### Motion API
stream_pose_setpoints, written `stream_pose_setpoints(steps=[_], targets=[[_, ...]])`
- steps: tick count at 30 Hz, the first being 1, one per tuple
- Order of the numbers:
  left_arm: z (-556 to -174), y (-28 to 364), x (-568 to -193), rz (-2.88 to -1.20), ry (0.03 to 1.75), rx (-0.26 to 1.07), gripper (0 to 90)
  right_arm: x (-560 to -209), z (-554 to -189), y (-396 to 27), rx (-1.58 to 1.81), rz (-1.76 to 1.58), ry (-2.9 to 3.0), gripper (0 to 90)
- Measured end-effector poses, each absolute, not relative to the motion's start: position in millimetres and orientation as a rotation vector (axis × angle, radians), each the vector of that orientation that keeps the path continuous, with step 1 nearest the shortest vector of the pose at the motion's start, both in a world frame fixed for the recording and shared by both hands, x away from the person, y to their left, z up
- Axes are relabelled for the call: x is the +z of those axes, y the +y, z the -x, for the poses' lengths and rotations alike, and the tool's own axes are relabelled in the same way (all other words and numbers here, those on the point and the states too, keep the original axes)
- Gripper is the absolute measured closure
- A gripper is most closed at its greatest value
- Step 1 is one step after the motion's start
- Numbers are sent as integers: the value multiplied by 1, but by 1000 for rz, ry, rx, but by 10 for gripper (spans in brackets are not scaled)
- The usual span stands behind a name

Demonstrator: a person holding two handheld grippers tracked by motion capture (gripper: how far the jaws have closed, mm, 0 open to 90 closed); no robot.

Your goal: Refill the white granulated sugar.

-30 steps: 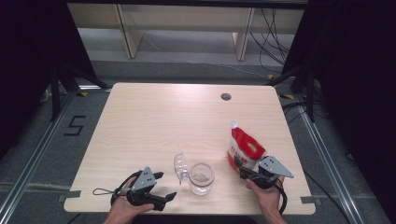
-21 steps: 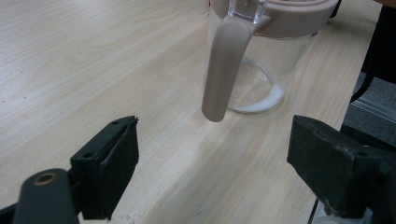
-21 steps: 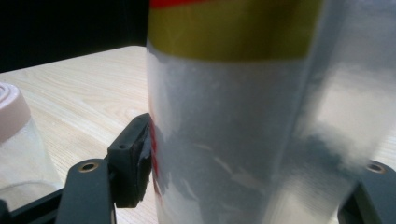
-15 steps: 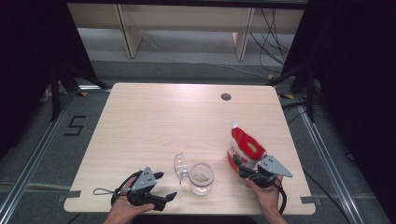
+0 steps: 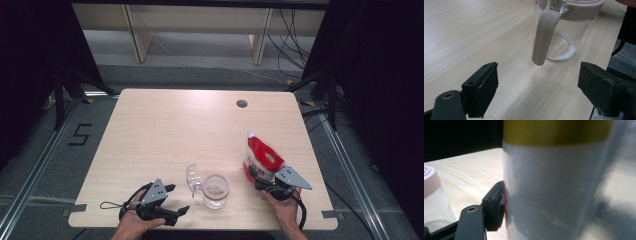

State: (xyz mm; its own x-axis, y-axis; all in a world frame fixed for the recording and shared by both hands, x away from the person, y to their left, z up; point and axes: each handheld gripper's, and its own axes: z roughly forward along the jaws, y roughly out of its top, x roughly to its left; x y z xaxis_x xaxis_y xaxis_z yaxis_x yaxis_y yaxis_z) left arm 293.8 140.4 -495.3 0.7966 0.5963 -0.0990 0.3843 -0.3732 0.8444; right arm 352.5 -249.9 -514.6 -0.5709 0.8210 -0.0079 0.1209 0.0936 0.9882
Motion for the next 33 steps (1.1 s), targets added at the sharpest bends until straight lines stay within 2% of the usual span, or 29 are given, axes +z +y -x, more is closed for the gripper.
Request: stream_pose_setpoints(steps=[6, 11, 33], targets=[[-294, 141, -495, -2012, 728, 276, 161, -515, -350, -248, 1528, -985, 1784, 348], [-293, 140, -495, -2015, 736, 280, 161, -516, -352, -249, 1548, -935, 1818, 410], [-293, 139, -495, -2008, 723, 267, 161, -516, -352, -249, 1550, -965, 1829, 440]])
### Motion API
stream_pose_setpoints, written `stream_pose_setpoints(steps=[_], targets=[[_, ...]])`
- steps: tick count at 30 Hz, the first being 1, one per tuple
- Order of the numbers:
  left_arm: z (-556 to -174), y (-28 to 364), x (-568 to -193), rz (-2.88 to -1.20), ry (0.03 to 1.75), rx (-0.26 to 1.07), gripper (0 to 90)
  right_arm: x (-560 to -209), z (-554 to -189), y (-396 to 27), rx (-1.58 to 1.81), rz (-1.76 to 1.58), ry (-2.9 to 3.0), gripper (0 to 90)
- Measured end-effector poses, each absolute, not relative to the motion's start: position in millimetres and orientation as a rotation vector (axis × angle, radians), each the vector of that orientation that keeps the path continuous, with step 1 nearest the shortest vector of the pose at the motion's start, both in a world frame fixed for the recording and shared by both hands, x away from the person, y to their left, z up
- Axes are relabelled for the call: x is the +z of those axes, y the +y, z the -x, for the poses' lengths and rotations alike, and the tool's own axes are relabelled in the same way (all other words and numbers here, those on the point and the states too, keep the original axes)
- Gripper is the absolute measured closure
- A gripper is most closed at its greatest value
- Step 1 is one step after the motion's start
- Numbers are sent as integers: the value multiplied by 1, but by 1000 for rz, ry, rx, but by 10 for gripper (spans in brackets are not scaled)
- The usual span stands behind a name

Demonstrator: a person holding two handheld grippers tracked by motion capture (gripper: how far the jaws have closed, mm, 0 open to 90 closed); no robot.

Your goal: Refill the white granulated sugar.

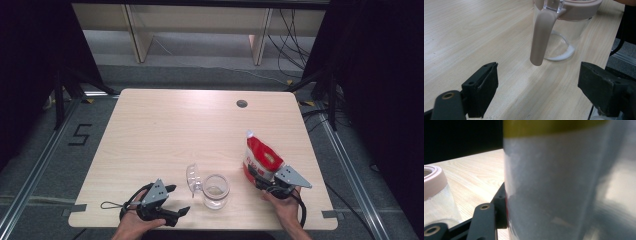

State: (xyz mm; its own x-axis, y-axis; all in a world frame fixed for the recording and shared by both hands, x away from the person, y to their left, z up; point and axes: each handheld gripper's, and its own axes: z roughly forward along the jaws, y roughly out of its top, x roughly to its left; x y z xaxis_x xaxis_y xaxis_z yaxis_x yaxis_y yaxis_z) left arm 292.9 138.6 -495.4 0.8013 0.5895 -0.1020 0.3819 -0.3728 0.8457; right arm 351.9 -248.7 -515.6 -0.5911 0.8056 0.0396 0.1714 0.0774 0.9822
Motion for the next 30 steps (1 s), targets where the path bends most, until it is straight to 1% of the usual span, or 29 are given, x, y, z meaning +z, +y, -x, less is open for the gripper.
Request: stream_pose_setpoints(steps=[3, 6, 14, 16, 17, 19, 20, 27, 30], targets=[[-293, 138, -496, -2002, 725, 265, 161, -515, -354, -251, 1523, -932, 1850, 445], [-293, 139, -495, -2011, 717, 269, 161, -514, -354, -249, 1578, -959, 1835, 450], [-293, 140, -495, -2010, 720, 272, 161, -510, -350, -250, 1527, -936, 1908, 461], [-293, 141, -495, -2018, 715, 275, 161, -510, -349, -249, 1553, -918, 1903, 463], [-293, 140, -495, -2012, 716, 282, 161, -510, -352, -251, 1539, -857, 1911, 463], [-294, 140, -495, -2009, 716, 282, 161, -509, -348, -249, 1542, -898, 1923, 464], [-294, 141, -495, -2015, 712, 284, 161, -508, -349, -248, 1558, -824, 1926, 465], [-293, 142, -493, -2018, 713, 272, 161, -502, -342, -247, 1482, -764, 1953, 468], [-293, 142, -494, -2016, 721, 283, 161, -493, -339, -247, 1456, -665, 1950, 469]])
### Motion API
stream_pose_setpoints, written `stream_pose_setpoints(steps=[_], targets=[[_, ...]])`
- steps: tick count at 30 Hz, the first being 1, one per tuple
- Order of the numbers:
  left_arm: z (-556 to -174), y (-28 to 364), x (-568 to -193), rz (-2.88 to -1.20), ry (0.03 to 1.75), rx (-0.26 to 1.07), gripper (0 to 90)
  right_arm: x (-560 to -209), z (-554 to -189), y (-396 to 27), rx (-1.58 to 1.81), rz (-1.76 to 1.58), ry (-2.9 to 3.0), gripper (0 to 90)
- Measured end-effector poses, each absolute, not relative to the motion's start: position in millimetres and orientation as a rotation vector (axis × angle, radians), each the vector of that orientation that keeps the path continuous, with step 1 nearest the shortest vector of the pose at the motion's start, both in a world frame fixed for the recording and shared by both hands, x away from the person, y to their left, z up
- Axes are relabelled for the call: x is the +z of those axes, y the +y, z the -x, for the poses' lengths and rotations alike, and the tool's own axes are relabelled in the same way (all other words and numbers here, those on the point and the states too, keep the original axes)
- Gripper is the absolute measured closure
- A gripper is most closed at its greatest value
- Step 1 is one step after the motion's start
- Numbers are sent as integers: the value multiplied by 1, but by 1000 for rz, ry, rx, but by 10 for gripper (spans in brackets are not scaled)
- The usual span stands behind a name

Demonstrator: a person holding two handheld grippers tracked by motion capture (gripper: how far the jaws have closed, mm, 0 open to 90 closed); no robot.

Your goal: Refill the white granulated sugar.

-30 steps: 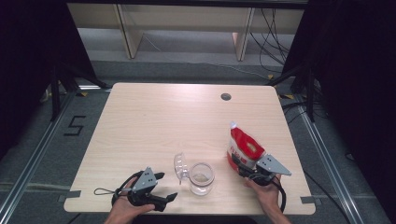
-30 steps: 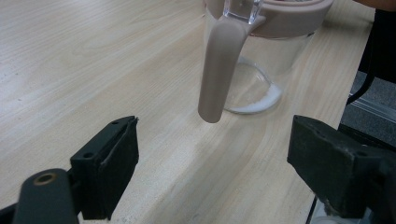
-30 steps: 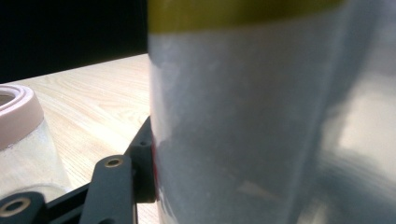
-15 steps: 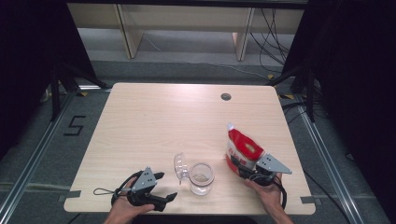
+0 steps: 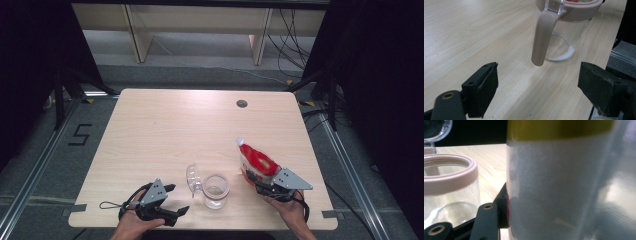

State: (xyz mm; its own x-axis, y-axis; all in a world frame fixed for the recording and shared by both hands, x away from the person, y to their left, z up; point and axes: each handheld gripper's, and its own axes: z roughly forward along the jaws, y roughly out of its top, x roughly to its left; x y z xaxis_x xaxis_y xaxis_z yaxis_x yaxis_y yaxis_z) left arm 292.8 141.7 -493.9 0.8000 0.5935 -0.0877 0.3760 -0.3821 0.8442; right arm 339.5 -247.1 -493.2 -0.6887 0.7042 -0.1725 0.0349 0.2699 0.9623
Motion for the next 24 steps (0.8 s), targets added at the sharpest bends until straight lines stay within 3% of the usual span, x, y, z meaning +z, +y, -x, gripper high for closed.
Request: stream_pose_setpoints(steps=[24], targets=[[-294, 143, -494, -2007, 724, 292, 161, -455, -321, -253, 1153, -223, 1921, 472]])
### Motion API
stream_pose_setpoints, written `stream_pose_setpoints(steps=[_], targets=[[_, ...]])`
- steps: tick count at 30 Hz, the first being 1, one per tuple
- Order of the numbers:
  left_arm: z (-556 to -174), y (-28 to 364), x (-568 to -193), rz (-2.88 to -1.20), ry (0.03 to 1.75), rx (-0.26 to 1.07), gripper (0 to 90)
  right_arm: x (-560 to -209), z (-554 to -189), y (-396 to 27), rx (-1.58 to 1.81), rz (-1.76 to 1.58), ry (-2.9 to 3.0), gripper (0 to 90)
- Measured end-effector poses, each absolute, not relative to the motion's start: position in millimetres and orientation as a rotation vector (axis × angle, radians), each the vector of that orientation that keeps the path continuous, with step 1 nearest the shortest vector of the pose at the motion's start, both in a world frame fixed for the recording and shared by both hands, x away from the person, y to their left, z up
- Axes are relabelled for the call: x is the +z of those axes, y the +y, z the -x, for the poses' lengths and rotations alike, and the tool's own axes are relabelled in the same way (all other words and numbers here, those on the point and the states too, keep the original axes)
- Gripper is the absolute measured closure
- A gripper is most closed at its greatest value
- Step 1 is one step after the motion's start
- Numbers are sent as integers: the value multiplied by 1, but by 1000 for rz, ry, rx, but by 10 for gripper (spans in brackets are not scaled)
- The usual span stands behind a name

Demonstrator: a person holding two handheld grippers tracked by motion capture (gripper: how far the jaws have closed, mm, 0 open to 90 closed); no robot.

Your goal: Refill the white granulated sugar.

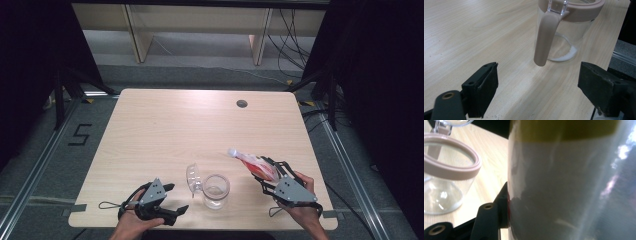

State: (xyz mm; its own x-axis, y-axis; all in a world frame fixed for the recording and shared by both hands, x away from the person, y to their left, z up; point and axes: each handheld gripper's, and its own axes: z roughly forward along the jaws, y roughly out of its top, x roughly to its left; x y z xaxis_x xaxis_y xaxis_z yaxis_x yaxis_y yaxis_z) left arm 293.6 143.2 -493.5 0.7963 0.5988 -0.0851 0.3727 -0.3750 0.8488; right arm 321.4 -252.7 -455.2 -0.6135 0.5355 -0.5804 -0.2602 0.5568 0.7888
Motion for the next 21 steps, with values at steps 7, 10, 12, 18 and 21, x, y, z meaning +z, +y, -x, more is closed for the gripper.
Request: stream_pose_setpoints(steps=[7, 10, 12, 18, 21], targets=[[-294, 143, -494, -2008, 727, 293, 161, -453, -317, -252, 1022, -110, 1946, 474], [-294, 143, -494, -2018, 729, 300, 161, -451, -316, -250, 961, -40, 1934, 474], [-294, 143, -495, -2024, 728, 291, 161, -450, -314, -250, 947, -40, 1936, 474], [-294, 144, -494, -2030, 723, 303, 161, -449, -314, -249, 852, 56, 1920, 476], [-294, 144, -494, -2027, 724, 304, 161, -450, -312, -248, 821, 54, 1920, 475]])
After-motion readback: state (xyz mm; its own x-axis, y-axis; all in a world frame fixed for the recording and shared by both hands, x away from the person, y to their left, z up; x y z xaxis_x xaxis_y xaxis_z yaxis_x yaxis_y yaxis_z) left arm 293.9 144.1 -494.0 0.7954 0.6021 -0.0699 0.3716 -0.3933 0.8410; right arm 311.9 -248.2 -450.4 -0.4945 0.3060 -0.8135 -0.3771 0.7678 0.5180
